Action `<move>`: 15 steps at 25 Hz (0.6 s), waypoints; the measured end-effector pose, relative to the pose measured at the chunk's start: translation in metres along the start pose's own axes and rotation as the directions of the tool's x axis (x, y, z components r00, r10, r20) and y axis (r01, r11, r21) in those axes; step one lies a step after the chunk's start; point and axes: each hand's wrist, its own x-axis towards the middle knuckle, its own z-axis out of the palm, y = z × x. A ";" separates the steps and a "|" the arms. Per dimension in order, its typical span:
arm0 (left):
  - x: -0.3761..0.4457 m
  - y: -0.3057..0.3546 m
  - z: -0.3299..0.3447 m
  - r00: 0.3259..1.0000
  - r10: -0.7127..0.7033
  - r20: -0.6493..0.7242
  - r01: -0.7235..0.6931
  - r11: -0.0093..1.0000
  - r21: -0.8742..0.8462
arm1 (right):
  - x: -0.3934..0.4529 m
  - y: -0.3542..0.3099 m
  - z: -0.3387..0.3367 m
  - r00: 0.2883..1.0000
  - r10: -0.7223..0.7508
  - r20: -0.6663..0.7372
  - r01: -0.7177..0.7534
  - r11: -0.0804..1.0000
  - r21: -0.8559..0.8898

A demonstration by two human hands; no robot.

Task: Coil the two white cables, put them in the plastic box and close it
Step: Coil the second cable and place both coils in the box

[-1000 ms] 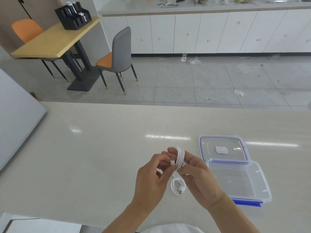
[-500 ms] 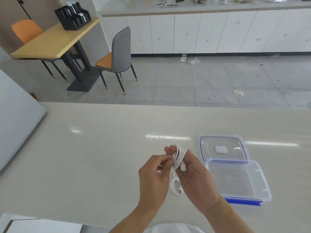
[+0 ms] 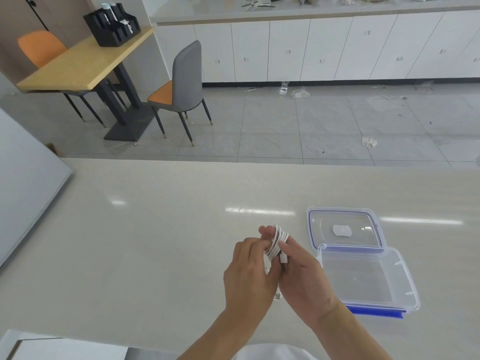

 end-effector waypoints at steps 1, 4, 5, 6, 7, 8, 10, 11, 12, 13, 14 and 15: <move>0.001 0.002 0.001 1.000 -0.026 0.011 0.026 1.000 -0.015 | 0.000 0.000 0.000 1.000 0.012 0.008 -0.012 1.000 0.009; 0.002 -0.002 0.004 0.993 -0.092 0.080 0.105 0.978 -0.178 | 0.002 0.000 0.000 1.000 0.001 -0.013 -0.001 1.000 0.013; 0.002 -0.004 0.003 0.983 -0.121 0.139 0.154 0.953 -0.260 | 0.002 -0.001 -0.001 1.000 -0.006 -0.028 0.006 1.000 0.010; 0.002 -0.006 0.001 0.972 -0.127 0.198 0.184 0.934 -0.305 | 0.003 -0.002 -0.001 0.999 -0.005 -0.041 0.005 1.000 0.008; 0.003 -0.008 -0.001 0.965 -0.115 0.236 0.186 0.934 -0.306 | 0.003 -0.002 -0.001 0.999 0.005 -0.052 -0.004 1.000 0.010; 0.003 -0.009 -0.002 0.959 -0.101 0.265 0.179 0.940 -0.291 | 0.004 -0.002 -0.002 0.997 0.023 -0.068 -0.022 1.000 0.017; 0.001 -0.007 -0.002 0.953 -0.109 0.284 0.192 0.939 -0.286 | 0.005 0.000 -0.002 0.992 0.066 -0.106 -0.062 0.997 0.044; -0.002 -0.005 -0.002 0.954 -0.125 0.273 0.212 0.924 -0.318 | 0.005 0.002 -0.002 0.991 0.077 -0.112 -0.070 0.996 0.063; -0.004 -0.003 -0.001 0.958 -0.144 0.249 0.231 0.901 -0.367 | 0.005 0.005 -0.001 0.990 0.080 -0.116 -0.071 0.994 0.086; -0.007 -0.001 0.001 0.960 -0.175 0.221 0.256 0.867 -0.427 | 0.005 0.007 0.000 0.989 0.080 -0.123 -0.067 0.992 0.111; -0.010 0.000 0.002 0.952 -0.226 0.206 0.300 0.821 -0.486 | 0.005 0.010 0.000 0.988 0.078 -0.133 -0.059 0.989 0.138; -0.010 0.001 0.002 0.931 -0.296 0.213 0.365 0.765 -0.530 | 0.004 0.012 -0.001 0.988 0.074 -0.139 -0.051 0.985 0.162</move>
